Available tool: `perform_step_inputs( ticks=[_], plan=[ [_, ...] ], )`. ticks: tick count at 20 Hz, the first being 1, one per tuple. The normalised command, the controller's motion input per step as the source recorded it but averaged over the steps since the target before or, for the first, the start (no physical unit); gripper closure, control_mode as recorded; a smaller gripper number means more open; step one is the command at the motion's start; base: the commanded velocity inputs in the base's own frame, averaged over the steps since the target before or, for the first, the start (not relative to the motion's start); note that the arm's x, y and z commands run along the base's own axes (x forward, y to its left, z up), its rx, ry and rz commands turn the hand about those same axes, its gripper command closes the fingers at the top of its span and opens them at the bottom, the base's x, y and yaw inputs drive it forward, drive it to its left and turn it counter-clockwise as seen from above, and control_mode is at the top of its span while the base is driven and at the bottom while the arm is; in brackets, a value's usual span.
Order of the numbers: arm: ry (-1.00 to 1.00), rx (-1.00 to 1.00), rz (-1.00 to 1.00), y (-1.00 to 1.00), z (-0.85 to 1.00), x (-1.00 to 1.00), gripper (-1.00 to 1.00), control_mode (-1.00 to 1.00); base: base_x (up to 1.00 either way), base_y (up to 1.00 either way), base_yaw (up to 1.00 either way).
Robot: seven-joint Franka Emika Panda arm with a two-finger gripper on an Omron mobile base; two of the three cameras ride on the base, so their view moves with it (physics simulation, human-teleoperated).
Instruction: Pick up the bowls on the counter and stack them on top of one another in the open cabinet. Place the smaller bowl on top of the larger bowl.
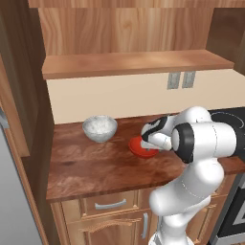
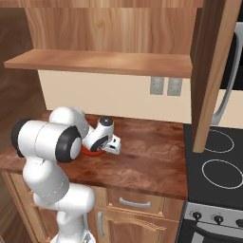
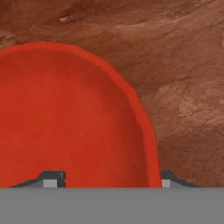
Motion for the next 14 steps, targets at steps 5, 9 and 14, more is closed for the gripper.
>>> perform_step_inputs(
  ticks=[5,9,14],
  plan=[
    [0.0,0.0,0.0,0.0,0.0,0.0,1.0,-1.0,0.0,0.0,0.0],
    [0.0,0.0,0.0,0.0,0.01,0.0,1.0,-1.0,0.0,0.0,0.0],
    [0.0,0.02,-0.05,0.0,0.3,0.0,1.0,-1.0,0.0,0.0,0.0]
  ],
)
